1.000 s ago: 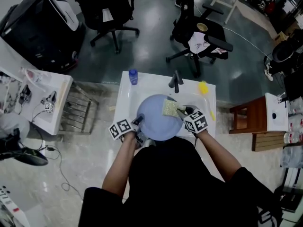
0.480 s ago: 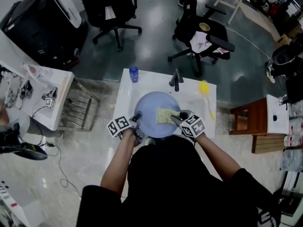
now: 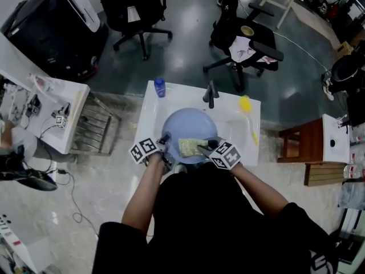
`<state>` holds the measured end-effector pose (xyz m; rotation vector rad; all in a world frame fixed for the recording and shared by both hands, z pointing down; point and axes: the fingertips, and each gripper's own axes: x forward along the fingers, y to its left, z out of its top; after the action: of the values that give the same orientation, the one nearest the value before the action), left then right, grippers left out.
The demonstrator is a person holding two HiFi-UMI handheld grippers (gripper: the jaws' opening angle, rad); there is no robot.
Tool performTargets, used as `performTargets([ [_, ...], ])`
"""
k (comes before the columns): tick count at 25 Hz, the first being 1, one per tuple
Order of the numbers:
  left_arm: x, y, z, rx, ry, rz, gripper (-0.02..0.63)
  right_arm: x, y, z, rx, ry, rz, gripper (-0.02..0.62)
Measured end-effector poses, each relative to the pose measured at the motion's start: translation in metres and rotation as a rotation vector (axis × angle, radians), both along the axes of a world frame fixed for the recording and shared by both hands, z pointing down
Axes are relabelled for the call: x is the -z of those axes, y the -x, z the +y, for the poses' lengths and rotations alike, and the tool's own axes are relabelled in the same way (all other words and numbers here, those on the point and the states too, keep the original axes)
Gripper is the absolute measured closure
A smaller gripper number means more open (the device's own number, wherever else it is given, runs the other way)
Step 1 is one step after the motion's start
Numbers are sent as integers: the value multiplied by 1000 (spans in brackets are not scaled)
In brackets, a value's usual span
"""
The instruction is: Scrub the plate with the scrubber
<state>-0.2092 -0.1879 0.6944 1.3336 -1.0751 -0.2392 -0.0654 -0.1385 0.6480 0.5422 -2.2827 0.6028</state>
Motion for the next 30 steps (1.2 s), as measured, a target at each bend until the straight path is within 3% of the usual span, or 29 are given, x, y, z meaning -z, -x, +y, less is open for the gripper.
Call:
performTargets([
  [12, 2, -19, 7, 2, 9, -46, 568, 0, 13, -2, 20, 25, -24, 528],
  [23, 3, -32, 9, 16, -1, -65, 568, -15, 0, -33, 2, 70, 59, 528],
  [30, 11, -43, 5, -69, -45, -122, 571, -15, -3, -53, 54, 75, 136, 525],
])
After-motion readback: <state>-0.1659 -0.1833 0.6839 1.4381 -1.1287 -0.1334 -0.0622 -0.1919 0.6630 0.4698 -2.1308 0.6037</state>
